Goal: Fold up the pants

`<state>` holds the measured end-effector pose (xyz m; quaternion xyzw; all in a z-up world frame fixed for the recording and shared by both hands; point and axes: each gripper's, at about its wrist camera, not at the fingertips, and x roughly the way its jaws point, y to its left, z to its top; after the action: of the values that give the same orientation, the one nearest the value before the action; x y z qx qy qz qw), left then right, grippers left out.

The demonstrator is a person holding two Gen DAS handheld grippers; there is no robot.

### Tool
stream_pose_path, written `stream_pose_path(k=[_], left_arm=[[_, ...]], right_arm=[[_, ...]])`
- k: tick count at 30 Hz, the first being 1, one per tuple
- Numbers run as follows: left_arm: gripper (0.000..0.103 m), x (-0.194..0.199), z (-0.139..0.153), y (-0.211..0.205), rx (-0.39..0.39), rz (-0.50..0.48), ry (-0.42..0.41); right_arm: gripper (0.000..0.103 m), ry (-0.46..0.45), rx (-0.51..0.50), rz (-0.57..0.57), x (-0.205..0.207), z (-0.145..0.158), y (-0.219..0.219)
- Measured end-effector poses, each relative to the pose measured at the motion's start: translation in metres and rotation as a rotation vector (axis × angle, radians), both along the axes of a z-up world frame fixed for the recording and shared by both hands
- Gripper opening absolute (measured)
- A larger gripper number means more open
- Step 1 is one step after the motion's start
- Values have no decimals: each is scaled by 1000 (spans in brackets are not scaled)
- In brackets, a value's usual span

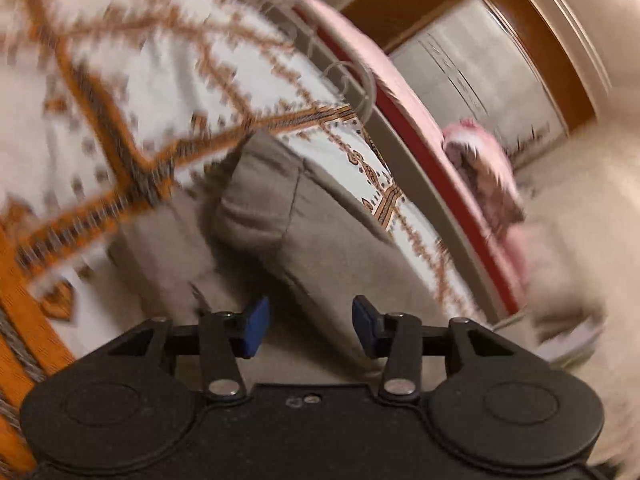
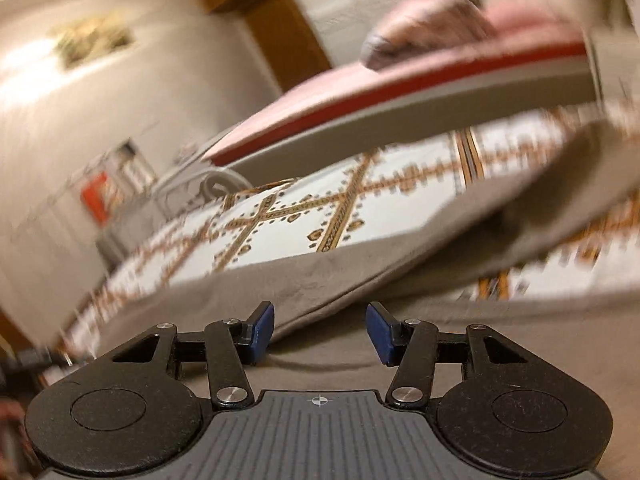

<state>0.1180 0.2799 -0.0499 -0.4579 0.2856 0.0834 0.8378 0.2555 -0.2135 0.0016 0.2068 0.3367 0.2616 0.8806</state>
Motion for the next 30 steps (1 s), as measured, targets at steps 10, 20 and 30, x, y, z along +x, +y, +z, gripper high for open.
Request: stream_pose_path(k=[10,20,30], left_arm=[[32,29,-31,29,-144,92,-26],[11,42,-24,34,-71,65,-34],[10,-5,31,54,23,-28,-131]], right_arm=[[52,251,213,-146,80,-46,-10],[5,238,100,-121,103,-44,-14],[5,-58,51,63,-6,42,-12]])
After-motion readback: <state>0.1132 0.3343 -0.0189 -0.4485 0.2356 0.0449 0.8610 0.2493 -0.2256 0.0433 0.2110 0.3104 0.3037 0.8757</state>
